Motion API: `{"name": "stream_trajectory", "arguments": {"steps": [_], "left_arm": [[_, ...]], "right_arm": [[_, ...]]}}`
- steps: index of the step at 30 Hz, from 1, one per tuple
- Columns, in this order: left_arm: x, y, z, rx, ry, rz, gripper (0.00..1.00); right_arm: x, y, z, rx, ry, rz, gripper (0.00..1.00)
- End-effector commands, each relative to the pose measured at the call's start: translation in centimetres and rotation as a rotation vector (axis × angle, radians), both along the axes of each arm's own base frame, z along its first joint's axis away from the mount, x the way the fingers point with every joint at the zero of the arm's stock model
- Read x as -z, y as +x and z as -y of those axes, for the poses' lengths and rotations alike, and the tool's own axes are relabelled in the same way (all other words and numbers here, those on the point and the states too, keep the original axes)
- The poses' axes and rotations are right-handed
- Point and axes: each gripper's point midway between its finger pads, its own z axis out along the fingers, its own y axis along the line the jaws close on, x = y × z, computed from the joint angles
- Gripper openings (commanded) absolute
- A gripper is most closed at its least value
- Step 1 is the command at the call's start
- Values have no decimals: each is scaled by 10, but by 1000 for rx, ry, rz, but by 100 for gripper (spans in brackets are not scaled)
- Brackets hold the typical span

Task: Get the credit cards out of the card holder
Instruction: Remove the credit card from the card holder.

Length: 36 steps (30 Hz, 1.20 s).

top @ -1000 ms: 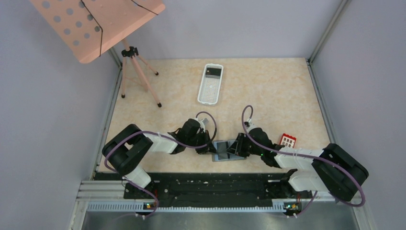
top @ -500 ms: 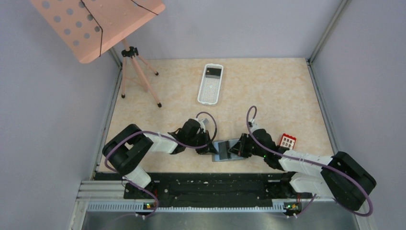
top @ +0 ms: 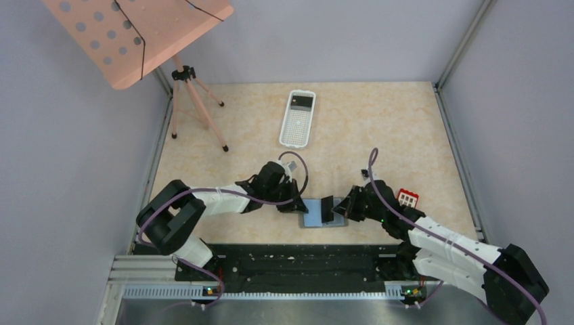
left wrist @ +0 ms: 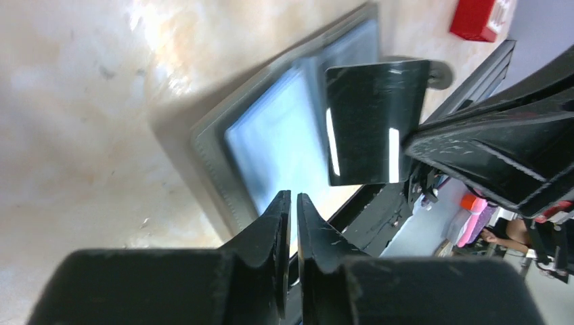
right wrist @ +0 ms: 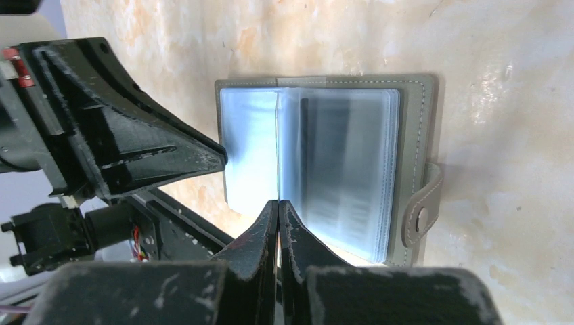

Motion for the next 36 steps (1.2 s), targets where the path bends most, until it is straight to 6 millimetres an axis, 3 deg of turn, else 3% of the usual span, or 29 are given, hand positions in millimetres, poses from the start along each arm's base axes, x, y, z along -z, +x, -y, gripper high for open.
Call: {"name": "stream_trajectory", "arguments": {"steps": [1, 5, 10, 15, 20, 24, 29, 36], "left_arm": [[-41, 19, 10, 29, -28, 148, 18], [-59, 32, 8, 38, 3, 249, 33], [-95, 41, 10, 95, -33, 430, 50], [-129, 42, 15, 241, -77, 740, 52], [-160, 34, 6, 302, -63, 1118, 56], [-167, 19, 6, 397, -41, 1345, 57], [-169, 8, 9, 454, 27, 1480, 57], [-175, 4, 19, 484, 157, 1669, 57]], "right_arm": [[-25, 11, 7, 98, 10, -8, 0], [-43, 13, 11, 157, 58, -6, 0], [-70, 17, 12, 219, 118, -6, 0], [-96, 24, 15, 293, 158, -13, 0], [-109, 26, 18, 350, 160, -64, 0], [-118, 28, 16, 381, 200, -91, 0], [-131, 30, 13, 382, 233, -86, 0], [-134, 25, 8, 361, 265, -107, 0]]}}
